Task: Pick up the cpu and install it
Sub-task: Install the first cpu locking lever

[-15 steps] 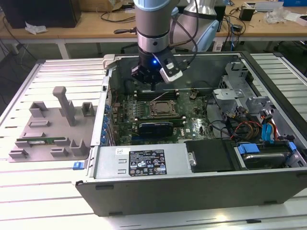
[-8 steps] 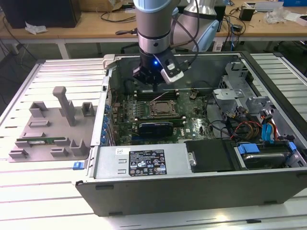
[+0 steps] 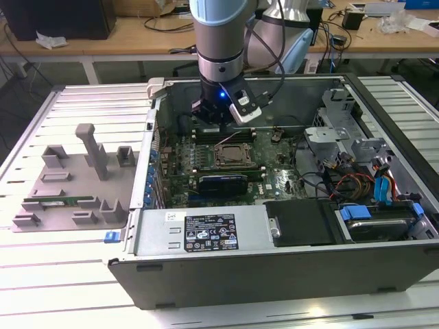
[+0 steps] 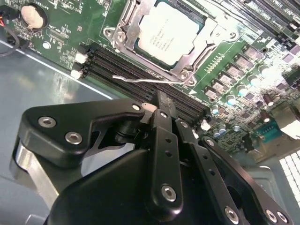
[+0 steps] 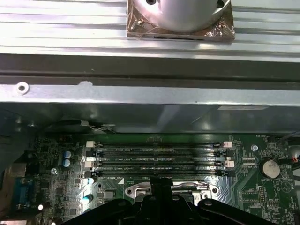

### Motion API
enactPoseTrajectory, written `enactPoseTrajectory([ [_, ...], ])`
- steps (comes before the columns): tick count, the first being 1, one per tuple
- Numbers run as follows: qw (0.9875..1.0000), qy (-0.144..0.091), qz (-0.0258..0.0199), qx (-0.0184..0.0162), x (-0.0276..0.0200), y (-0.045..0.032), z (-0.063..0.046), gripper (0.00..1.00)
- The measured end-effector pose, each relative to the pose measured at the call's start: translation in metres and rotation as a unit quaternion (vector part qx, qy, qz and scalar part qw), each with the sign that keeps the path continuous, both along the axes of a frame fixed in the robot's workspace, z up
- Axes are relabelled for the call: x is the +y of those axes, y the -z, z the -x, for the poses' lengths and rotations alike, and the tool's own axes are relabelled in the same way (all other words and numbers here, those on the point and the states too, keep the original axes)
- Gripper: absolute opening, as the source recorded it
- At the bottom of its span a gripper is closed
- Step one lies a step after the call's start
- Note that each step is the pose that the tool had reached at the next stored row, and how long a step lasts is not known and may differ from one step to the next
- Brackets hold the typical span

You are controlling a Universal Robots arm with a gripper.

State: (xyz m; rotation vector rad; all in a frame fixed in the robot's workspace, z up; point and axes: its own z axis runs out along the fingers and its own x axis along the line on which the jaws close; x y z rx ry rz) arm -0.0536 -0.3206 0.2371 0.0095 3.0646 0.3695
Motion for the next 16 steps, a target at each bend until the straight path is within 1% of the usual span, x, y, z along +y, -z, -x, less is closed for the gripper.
enactPoseTrajectory([
  [4,1.0,0.004,0.0,0.0,0.0,0.0043,-0.0005,0.11],
  [9,1.0,0.008,0.0001,0.0,0.0004,0.0068,-0.0009,0.11],
  [13,0.9996,0.027,0.0001,0.0,0.0015,0.0092,-0.0025,0.11],
  [16,0.9991,0.043,0.0001,0.0,0.0018,0.0109,-0.0047,0.11],
])
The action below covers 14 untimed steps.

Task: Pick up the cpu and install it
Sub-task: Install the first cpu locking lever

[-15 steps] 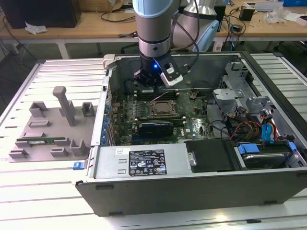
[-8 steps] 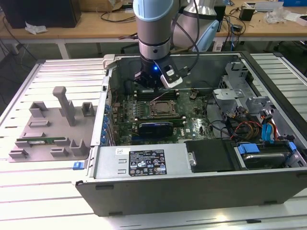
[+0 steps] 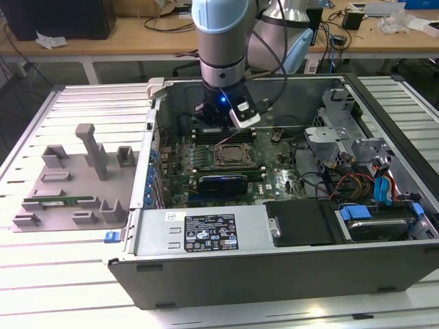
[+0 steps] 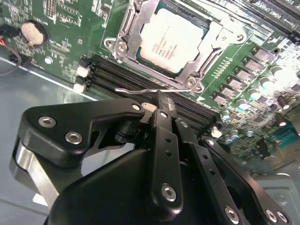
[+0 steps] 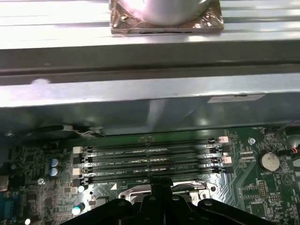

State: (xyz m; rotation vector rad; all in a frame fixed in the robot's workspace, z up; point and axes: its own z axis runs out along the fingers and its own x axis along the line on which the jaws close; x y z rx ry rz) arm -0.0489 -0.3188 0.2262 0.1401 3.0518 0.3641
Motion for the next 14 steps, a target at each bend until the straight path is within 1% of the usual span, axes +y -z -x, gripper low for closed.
enactPoseTrajectory([
  [1,1.0,0.006,-0.0001,0.0,0.0011,0.0017,-0.0013,0.11],
  [3,1.0,0.007,-0.0001,-0.0004,0.0021,0.0039,-0.0014,0.11],
  [6,1.0,0.008,-0.0001,-0.0038,0.0025,0.0063,-0.0014,0.11],
  [11,1.0,0.008,0.0,-0.0056,0.0025,0.0071,-0.0014,0.11],
  [12,0.9999,0.008,0.0003,-0.0073,0.0025,0.0075,-0.0013,0.11],
  [13,0.9999,0.008,0.0004,-0.0098,0.0024,0.008,-0.0014,0.11],
  [14,0.9999,0.008,0.0004,-0.0137,0.0025,0.0085,-0.0014,0.11],
])
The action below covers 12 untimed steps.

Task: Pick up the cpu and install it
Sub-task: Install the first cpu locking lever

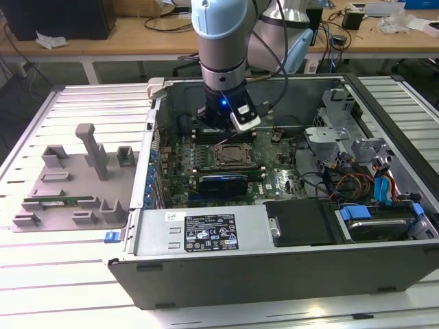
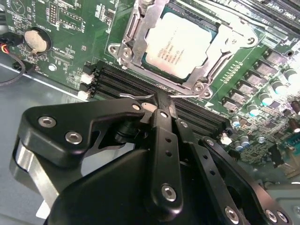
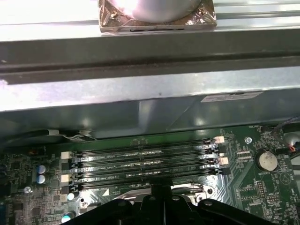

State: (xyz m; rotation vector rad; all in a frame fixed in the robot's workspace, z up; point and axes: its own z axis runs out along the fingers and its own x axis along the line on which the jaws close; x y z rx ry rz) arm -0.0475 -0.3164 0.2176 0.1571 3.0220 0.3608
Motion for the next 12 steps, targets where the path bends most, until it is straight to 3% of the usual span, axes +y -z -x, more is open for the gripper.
enactPoseTrajectory([
  [3,0.9999,0.0,0.0,-0.0112,0.0,0.0013,0.0,0.11],
  [5,0.9998,0.0,0.0,-0.0217,0.0,0.0019,0.0,0.11],
  [6,0.9996,0.0,-0.0001,-0.0289,0.0,0.0027,0.001,0.11],
  [7,0.9995,0.0,0.0011,-0.0304,0.0007,0.0033,0.002,0.11],
  [10,0.9994,0.0,0.0133,-0.0313,0.0074,0.0054,0.008,0.11],
  [11,0.9993,-0.001,0.0198,-0.0322,0.0093,0.0059,0.009,0.11],
  [12,0.9992,-0.001,0.0215,-0.0324,0.0105,0.0064,0.009,0.11],
])
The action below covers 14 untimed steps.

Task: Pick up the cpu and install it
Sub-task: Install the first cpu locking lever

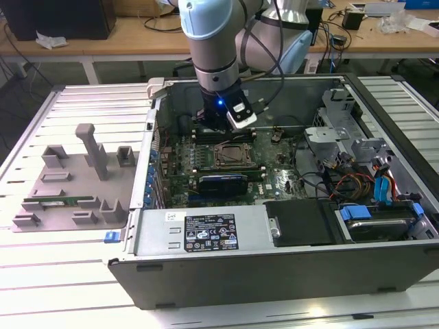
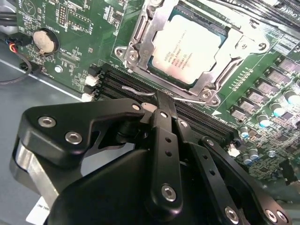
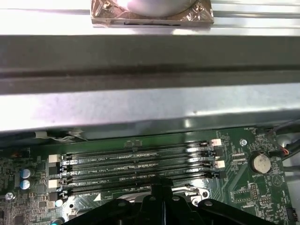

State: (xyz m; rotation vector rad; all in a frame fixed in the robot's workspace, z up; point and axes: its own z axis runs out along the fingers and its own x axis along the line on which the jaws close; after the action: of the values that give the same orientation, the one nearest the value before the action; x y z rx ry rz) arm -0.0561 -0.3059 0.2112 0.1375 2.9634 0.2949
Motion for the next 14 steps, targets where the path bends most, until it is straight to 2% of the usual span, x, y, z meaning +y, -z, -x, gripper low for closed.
enactPoseTrajectory([
  [3,1.0,0.001,0.0002,0.0,0.0015,0.0023,-0.0001,0.11],
  [8,0.9995,0.032,0.0001,0.0,0.0025,0.0053,-0.0006,0.11],
  [11,0.9981,0.061,0.0001,0.0,0.0033,0.0073,-0.0007,0.11],
  [14,0.9972,0.075,0.0002,0.0,0.0044,0.0082,-0.0007,0.11],
])
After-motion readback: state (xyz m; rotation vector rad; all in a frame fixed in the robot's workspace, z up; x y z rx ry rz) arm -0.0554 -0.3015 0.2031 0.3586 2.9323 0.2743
